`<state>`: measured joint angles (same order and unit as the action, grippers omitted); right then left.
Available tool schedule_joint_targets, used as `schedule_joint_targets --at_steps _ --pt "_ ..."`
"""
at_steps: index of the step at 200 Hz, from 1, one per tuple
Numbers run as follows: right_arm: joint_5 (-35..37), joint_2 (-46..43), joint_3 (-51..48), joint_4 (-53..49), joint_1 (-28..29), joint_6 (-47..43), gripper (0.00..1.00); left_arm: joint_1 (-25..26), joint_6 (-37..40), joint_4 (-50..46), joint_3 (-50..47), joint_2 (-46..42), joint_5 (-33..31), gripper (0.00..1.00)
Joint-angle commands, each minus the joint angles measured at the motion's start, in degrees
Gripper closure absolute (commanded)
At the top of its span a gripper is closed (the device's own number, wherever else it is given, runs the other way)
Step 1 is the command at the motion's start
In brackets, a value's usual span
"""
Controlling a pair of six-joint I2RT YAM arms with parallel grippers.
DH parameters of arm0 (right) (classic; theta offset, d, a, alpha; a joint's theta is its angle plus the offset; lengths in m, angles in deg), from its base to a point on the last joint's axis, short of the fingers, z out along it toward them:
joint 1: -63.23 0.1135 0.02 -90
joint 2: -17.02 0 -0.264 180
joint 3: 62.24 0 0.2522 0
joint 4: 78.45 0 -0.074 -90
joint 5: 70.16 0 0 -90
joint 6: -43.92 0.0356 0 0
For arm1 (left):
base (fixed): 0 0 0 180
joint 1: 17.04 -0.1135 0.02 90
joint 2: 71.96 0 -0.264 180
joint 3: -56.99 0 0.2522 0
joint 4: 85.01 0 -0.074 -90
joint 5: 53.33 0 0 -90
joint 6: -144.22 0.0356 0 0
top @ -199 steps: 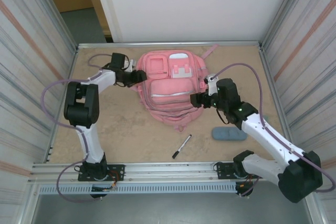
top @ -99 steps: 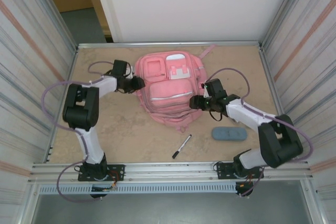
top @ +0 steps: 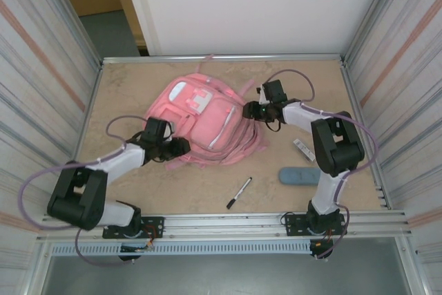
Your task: Pack the student bag
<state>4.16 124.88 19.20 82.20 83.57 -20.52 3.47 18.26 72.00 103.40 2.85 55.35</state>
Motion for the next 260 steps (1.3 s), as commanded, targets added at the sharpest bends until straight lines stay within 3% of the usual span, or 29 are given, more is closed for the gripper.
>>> schedule_joint_targets --at_steps 1,35,59,79,106,119,139,166,179,197,212,260 --pt "-5.0 2.6 4.7 2.1 0.0 -1.9 0.44 0.4 -3.7 -8.8 -2.5 -8.6 -3.7 0.52" --pt "-0.8 -3.5 4.4 0.7 -0.8 -4.6 0.37 0.8 -9.3 -17.1 -5.5 -21.3 -10.5 0.46" --pt "1.0 -11.0 0.4 -2.5 0.9 -8.6 0.36 0.8 -14.9 -15.6 -9.0 -24.2 -12.4 0.44" --pt "4.1 -17.7 -4.8 -5.3 5.2 -14.7 0.35 2.1 -15.6 -16.6 -8.0 -22.3 -12.4 0.43" --pt "11.5 -24.7 -10.4 -7.7 13.5 -20.8 0.33 7.4 -13.7 -18.1 -5.2 -17.4 -20.1 0.31" --pt "13.6 -26.3 -12.0 -8.2 17.4 -22.6 0.33 7.4 -12.7 -17.0 -3.5 -13.3 -19.2 0.31" --pt "15.4 -26.8 -13.3 -7.4 21.4 -22.0 0.33 8.0 -12.3 -13.6 -1.7 -6.9 -23.6 0.31" --pt "14.5 -26.1 -15.2 -4.6 25.3 -20.4 0.33 7.3 -12.9 -8.4 0.6 1.7 -27.1 0.44" --pt "13.2 -25.2 -15.7 -4.1 26.6 -18.9 0.34 7.7 -11.6 -10.4 3.8 3.2 -28.0 0.57" --pt "5.9 -22.4 -15.0 -5.7 28.3 -17.1 0.34 9.7 -9.7 -12.6 6.7 1.8 -31.0 0.81" --pt "2.6 -18.3 -12.2 -9.3 30.8 -14.5 0.35 9.9 -8.7 -14.9 8.8 -0.3 -29.9 1.00" --pt "5.3 -11.9 -10.2 -7.4 35.6 -16.0 0.37 10.0 -8.1 -16.7 10.0 -7.2 -24.6 1.00"
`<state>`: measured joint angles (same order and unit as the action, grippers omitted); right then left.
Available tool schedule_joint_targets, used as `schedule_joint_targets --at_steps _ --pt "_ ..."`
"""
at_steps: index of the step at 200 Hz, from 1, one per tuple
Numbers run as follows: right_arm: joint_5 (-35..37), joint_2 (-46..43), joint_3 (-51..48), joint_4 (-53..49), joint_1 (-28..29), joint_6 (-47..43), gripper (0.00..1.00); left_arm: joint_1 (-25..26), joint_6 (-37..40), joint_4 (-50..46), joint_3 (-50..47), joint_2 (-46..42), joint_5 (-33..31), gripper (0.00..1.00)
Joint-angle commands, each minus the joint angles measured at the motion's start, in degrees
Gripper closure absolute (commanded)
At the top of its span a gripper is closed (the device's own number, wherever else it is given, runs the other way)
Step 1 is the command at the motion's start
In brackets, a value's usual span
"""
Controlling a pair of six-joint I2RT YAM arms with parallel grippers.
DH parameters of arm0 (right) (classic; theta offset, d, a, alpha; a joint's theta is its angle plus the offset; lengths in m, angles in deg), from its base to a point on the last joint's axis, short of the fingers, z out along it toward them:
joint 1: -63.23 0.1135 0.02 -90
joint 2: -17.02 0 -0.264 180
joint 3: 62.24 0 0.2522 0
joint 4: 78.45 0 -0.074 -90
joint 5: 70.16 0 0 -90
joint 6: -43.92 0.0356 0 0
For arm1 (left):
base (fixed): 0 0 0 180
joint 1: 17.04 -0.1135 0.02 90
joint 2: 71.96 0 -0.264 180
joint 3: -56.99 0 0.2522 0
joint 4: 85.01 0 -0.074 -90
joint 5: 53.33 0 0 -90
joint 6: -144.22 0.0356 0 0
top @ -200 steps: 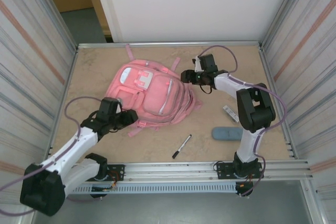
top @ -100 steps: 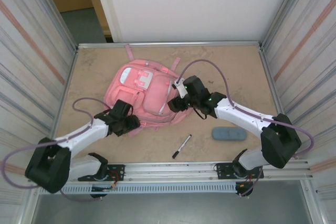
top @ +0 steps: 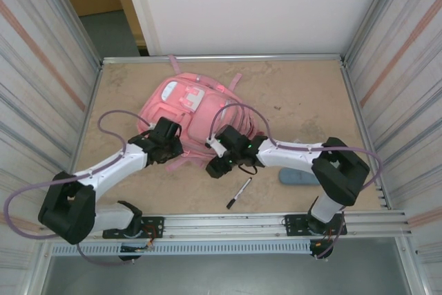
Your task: Pack the student bag
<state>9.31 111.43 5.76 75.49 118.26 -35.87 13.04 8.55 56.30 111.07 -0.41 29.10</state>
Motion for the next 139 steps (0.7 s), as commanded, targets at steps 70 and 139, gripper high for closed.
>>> schedule_joint_targets --at_steps 70,139 --pt "5.0 5.1 -1.8 19.3 6.7 4.6 0.34 0.8 -2.1 0.8 4.4 -9.3 10.2 1.00" --pt "35.6 9.9 0.2 22.8 16.2 27.0 0.37 0.9 -5.1 6.0 2.4 -7.7 13.7 1.00"
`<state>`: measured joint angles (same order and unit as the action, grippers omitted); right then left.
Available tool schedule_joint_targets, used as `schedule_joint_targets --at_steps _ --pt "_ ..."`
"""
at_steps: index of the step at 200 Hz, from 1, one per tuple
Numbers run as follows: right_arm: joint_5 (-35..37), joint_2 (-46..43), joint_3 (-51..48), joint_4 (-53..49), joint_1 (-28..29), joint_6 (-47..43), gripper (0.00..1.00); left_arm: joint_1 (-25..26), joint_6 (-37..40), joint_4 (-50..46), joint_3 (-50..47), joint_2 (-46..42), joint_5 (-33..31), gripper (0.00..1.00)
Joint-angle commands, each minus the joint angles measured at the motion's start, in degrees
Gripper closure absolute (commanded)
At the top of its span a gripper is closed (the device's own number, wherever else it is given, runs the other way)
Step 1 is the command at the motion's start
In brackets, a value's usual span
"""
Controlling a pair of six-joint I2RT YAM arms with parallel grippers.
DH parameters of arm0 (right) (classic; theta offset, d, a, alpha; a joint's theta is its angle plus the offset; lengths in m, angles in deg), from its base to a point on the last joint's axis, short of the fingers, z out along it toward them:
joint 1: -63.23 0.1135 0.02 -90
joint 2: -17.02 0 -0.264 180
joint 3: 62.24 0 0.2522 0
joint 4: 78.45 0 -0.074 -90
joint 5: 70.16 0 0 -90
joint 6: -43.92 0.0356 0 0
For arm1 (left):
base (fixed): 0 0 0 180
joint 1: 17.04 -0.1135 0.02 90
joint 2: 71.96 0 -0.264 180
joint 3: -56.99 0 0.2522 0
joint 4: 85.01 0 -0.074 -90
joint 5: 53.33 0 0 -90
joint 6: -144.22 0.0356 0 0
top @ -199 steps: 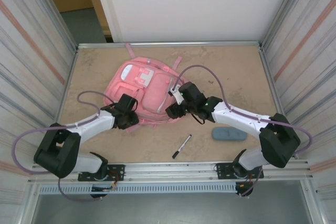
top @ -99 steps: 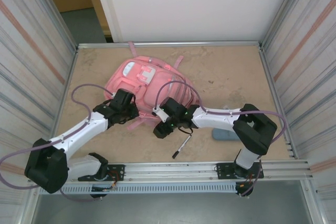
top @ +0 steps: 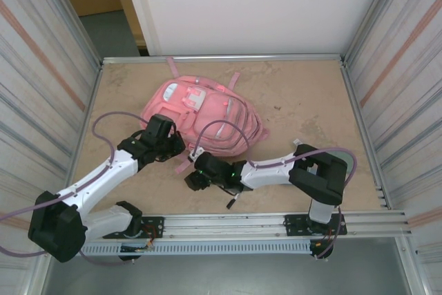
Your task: Pack the student bag
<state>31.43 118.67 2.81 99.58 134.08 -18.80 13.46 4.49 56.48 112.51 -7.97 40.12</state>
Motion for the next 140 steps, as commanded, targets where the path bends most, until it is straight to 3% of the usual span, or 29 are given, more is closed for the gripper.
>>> schedule_joint_targets --at_steps 1,17,42,72,93,130,140 --pt "13.8 2.7 3.2 -1.5 0.4 10.1 0.37 0.5 -1.0 5.8 1.1 -0.2 2.7 1.00" --pt "17.7 2.5 2.7 -1.3 -0.4 12.1 0.40 0.4 -0.4 4.9 2.2 0.1 2.8 1.00" --pt "20.7 4.1 5.4 -4.4 -1.8 15.3 0.34 0.5 0.1 2.6 3.3 -0.5 2.3 1.00" --pt "18.2 7.0 8.4 -2.0 -2.5 13.9 0.37 0.5 -1.5 3.7 2.1 -0.1 3.7 1.00" --pt "13.9 8.7 12.1 -4.5 -3.4 15.2 0.57 0.5 -2.0 4.9 1.2 0.4 4.8 1.00" --pt "17.1 7.5 12.7 -7.2 -3.2 15.2 0.88 0.1 -2.8 5.4 -0.3 0.7 5.3 1.00" --pt "17.3 6.6 12.2 -7.8 -3.2 15.5 0.93 0.0 -2.8 5.4 -0.6 0.5 4.8 1.00"
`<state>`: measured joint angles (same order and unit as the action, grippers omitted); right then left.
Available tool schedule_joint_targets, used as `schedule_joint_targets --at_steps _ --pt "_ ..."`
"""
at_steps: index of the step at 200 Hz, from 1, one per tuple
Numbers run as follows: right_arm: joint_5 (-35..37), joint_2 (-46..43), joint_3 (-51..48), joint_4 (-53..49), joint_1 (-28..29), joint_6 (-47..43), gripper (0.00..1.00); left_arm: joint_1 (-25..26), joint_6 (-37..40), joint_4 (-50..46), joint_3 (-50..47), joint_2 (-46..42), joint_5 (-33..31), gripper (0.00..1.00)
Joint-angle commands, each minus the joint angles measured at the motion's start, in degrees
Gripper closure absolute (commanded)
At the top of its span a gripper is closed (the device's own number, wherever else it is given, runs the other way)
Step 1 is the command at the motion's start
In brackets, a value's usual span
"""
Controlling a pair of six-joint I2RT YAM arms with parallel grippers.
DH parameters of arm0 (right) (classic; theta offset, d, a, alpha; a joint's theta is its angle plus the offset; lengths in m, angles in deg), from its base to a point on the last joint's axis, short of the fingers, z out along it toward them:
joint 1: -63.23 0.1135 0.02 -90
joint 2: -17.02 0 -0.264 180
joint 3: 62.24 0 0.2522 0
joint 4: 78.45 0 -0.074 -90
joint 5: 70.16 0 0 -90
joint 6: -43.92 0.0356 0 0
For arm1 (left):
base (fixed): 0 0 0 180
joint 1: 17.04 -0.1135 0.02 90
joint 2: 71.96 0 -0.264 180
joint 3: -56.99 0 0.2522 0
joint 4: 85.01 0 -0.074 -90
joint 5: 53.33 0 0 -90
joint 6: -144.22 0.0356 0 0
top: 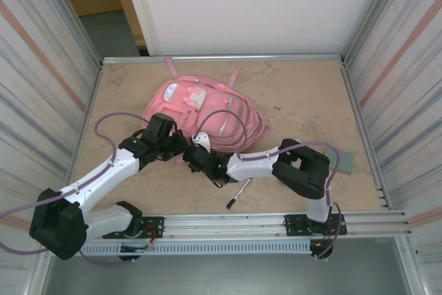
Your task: Pack the student bag
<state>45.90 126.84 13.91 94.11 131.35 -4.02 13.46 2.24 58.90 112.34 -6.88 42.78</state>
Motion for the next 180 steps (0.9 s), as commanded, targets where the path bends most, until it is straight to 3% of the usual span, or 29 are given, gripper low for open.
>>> schedule_joint_targets --at_steps 1,17,40,75,93,151,180 --pt "2.8 -1.7 1.0 -2.4 -0.5 0.8 0.93 -0.1 -0.6 3.0 -0.5 -0.6 2.1 1.00" --pt "2.1 -3.7 -0.8 -2.4 -0.6 0.8 1.00 -0.9 -0.7 3.4 -1.1 -0.8 1.8 1.00" --pt "-1.0 -7.2 -5.4 -0.9 -0.7 -0.8 1.00 -2.1 0.1 2.5 -0.5 -1.1 1.8 1.00" --pt "-18.6 -9.4 -9.8 -2.9 -4.6 -3.9 1.00 -4.9 1.9 1.0 -0.8 -2.5 0.8 1.00" --pt "-23.3 -11.1 -12.2 -3.5 -6.0 -4.9 1.00 -6.3 2.8 0.3 -1.1 -3.3 1.2 1.00" --pt "-27.9 -17.8 -16.8 -5.8 -8.1 -13.3 0.99 -9.2 6.4 -1.2 -2.1 -4.5 0.0 1.00" --pt "-28.2 -21.0 -19.5 -9.2 -10.7 -15.8 0.99 -13.4 9.4 -1.6 -2.6 -3.6 0.7 1.00"
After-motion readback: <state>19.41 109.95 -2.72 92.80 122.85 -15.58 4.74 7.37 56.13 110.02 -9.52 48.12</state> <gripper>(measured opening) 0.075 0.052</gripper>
